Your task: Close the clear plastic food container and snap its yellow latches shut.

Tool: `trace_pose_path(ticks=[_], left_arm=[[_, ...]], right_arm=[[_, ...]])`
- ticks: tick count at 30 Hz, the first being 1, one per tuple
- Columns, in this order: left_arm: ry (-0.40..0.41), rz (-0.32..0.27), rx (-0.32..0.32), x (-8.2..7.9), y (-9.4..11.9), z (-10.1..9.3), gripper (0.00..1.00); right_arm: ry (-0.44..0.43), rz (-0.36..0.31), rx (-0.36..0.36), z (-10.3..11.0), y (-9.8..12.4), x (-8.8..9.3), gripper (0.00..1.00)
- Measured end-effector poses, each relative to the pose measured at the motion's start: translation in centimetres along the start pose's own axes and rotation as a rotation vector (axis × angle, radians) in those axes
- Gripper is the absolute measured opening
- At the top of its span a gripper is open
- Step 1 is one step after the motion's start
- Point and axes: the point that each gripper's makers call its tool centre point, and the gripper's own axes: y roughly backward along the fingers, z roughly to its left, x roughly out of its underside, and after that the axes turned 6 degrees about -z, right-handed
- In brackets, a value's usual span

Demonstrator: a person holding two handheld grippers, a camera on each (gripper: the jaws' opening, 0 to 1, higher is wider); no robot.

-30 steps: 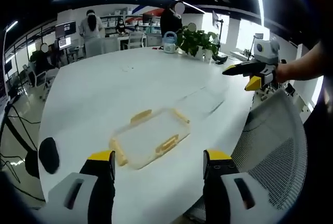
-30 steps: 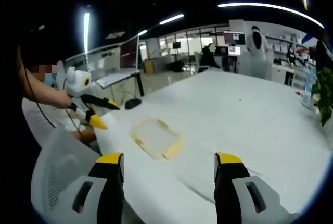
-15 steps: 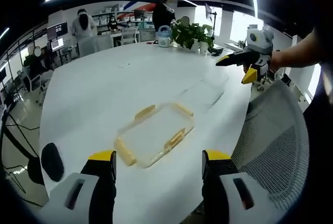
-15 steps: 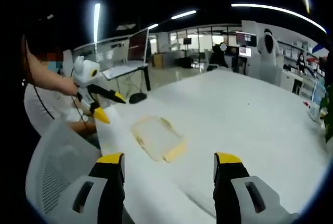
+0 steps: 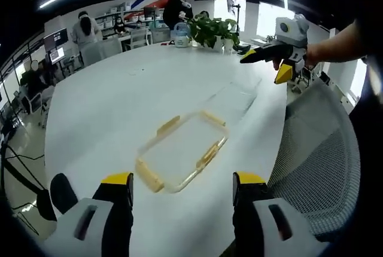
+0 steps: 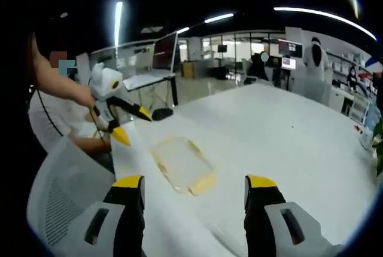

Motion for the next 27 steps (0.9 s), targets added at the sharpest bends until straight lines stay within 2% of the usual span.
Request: trace_pose_path(ticks=[3, 9, 16, 22, 27], left_arm=[[0.014, 0.019, 0.014, 0.3, -0.2, 0.2, 0.7], [-0.019, 0.055, 0.051, 1.2, -0.5, 0.1, 0.67], [-0.029, 0.08, 0.061, 1.5, -1.0, 0.3, 0.67], [-0.048, 0.089, 0.062, 1.2, -1.3, 1.2, 0.68], [-0.068, 0.121, 0.076, 2.0, -1.5, 1.6, 0.67]], right_arm=[[0.005, 0.002, -0.006, 0.0, -0.1, 0.1, 0.67], [0.016, 0.021, -0.015, 0.2, -0.3, 0.5, 0.67], [0.027, 0.028, -0.028, 0.2, -1.2, 0.4, 0.67], [0.052, 0.048, -0.054, 0.2, -2.1, 0.4, 0.68], [0.074, 0.072, -0.071, 0.3, -2.6, 0.9, 0.68]])
